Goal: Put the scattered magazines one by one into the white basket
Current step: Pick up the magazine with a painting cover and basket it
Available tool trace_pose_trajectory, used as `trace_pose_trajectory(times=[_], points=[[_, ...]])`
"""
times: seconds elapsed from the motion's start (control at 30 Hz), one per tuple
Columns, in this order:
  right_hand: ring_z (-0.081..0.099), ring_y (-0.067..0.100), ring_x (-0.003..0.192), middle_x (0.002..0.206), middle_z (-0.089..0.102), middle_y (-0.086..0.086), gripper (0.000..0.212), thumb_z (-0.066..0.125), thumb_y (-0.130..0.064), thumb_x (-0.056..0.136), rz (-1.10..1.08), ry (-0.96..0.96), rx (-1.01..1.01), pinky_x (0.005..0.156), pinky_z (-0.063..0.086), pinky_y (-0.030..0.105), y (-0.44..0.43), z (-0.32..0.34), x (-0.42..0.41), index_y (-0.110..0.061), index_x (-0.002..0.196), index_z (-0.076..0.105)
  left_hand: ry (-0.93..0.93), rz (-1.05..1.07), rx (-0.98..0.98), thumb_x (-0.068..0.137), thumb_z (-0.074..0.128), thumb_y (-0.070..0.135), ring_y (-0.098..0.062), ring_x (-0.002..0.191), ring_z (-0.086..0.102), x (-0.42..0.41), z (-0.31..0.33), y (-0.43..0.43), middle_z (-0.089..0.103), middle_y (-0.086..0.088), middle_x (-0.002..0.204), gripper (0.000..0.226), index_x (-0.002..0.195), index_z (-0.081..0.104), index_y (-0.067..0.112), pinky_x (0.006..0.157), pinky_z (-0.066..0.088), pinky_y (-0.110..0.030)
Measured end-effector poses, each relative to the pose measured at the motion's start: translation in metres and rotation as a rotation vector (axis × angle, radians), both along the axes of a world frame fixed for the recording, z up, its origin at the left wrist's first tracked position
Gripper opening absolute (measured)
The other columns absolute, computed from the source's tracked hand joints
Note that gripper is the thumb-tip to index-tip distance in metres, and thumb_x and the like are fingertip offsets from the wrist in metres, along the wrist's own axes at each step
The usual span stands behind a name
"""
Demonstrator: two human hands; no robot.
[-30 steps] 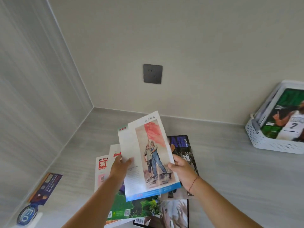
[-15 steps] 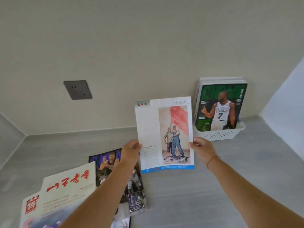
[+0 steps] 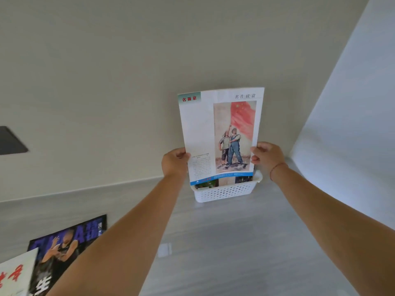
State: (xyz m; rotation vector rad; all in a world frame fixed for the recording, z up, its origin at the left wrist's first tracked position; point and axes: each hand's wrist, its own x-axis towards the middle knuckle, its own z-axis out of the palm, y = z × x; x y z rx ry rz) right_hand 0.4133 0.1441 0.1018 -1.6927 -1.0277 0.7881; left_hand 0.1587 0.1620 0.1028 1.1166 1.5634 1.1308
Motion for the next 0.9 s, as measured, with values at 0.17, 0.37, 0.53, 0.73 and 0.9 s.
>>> trace_pose_trajectory(times=[0.17,0.37,0.53,0.73,0.9], points=[[0.061,0.018,0.062,0.066,0.064,0.006,0.008,0.059,-0.009,0.089,-0.009,0.07,-0.024,0.069,0.057,0.027,0.018,-0.02,0.022,-0.011,0.093,0.065,0.052,0.043,-0.021,0.085,0.061,0.008,-0.026,0.092,0.068,0.029,-0.016,0.011,0.074,-0.005,0.096,0.021,0.101,0.074,0.015,0.088,0.055,-0.039],[0.064,0.024,0.072,0.067,0.063,0.007,0.014,0.051,-0.009,0.092,0.035,0.103,-0.138,0.079,0.055,0.034,0.016,-0.054,0.031,-0.007,0.084,0.062,0.09,0.096,-0.082,0.085,0.061,0.009,-0.026,0.085,0.067,0.042,-0.052,0.013,0.074,-0.007,0.097,0.021,0.104,0.071,0.013,0.073,0.053,-0.03],[0.061,0.023,0.069,0.07,0.061,0.019,0.012,0.053,-0.007,0.09,0.033,-0.017,-0.156,0.075,0.057,0.038,0.009,-0.067,0.021,-0.002,0.082,0.06,0.135,0.167,-0.111,0.086,0.062,0.009,-0.02,0.075,0.059,0.045,-0.069,0.012,0.071,-0.007,0.099,0.016,0.101,0.063,0.009,0.066,0.046,-0.028],[0.045,0.015,0.06,0.081,0.048,0.0,0.015,0.046,-0.004,0.088,0.044,-0.15,-0.148,0.047,0.034,0.014,0.014,-0.066,0.01,-0.012,0.101,0.047,0.193,0.085,-0.033,0.091,0.05,0.007,-0.025,0.099,0.062,0.054,-0.065,0.011,0.066,-0.003,0.118,0.036,0.125,0.058,0.017,0.085,0.054,-0.038],[0.039,0.036,0.132,0.156,0.022,0.009,0.073,0.045,-0.007,0.092,0.162,-0.155,-0.281,0.095,0.044,0.039,0.014,-0.067,-0.004,-0.016,0.15,0.003,0.184,-0.012,-0.135,0.097,0.036,0.008,-0.032,0.126,0.049,0.067,-0.062,0.006,0.039,-0.003,0.149,0.059,0.15,0.018,0.025,0.093,0.05,-0.038]])
